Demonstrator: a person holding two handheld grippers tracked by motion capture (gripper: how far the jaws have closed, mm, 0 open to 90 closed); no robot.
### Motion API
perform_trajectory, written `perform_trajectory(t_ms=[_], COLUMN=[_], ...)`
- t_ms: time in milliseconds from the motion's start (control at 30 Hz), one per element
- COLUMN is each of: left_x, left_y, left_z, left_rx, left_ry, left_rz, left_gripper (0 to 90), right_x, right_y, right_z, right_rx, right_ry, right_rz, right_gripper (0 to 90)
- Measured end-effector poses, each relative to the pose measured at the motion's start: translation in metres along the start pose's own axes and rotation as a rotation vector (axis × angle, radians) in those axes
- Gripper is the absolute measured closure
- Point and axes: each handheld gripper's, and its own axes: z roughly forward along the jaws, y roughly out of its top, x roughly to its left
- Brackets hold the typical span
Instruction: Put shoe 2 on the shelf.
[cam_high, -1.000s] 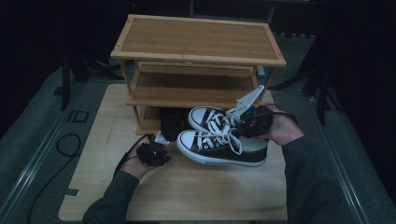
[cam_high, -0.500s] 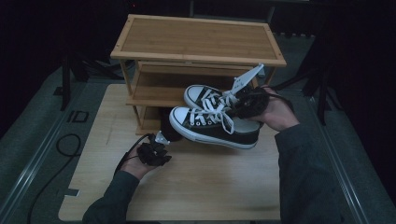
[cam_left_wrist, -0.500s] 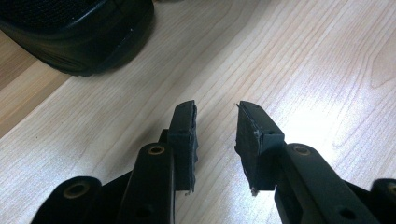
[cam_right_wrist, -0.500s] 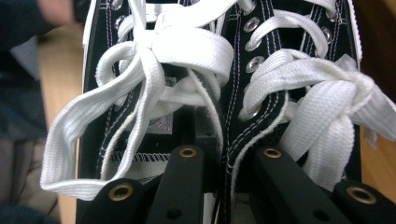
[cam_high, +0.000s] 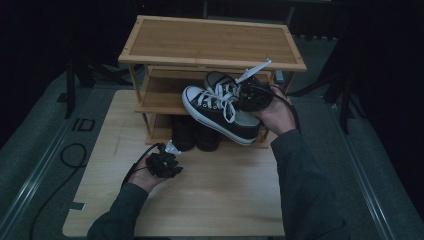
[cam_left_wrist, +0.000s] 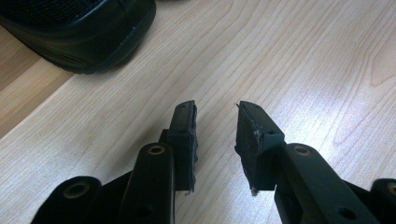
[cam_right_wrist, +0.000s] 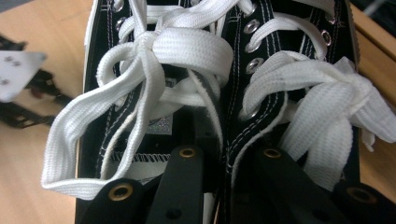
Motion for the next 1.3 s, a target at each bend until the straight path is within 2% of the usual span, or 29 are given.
perform_trajectory(t_ms=[133, 533, 633, 833, 1000, 1167, 1233, 1300], left_x=[0.000, -0.002, -0.002, -0.003, -0.001, -0.001, -0.003, -0.004], left_y=[0.001, 0.002, 0.002, 0.001, -0.001, -0.002, -0.001, 0.000], left_z=[0.000, 0.002, 0.001, 0.002, 0.000, 0.001, 0.002, 0.002], left_rx=[-0.001, 0.001, 0.001, 0.001, -0.001, 0.000, 0.002, 0.001], left_ry=[0.000, -0.003, 0.000, -0.006, -0.001, -0.004, -0.006, -0.007], left_rz=[0.001, 0.007, 0.007, 0.008, 0.006, 0.004, 0.008, 0.011], left_gripper=[68.2, 68.2, 68.2, 68.0, 68.1, 68.1, 68.1, 68.0], right_x=[0.001, 0.012, 0.015, 0.025, 0.028, 0.029, 0.030, 0.031], right_y=[0.001, 0.006, 0.008, 0.012, 0.014, 0.014, 0.015, 0.018], right_z=[0.004, 0.014, 0.016, 0.023, 0.029, 0.030, 0.031, 0.030], right_rx=[-0.006, -0.054, -0.065, -0.058, -0.071, -0.081, -0.064, -0.043], right_ry=[-0.038, -0.210, -0.208, -0.192, -0.212, -0.248, -0.264, -0.283], right_rz=[0.027, 0.122, 0.150, 0.167, 0.193, 0.254, 0.251, 0.223], right_gripper=[85.6, 85.7, 85.6, 85.6, 85.6, 85.3, 79.5, 67.7])
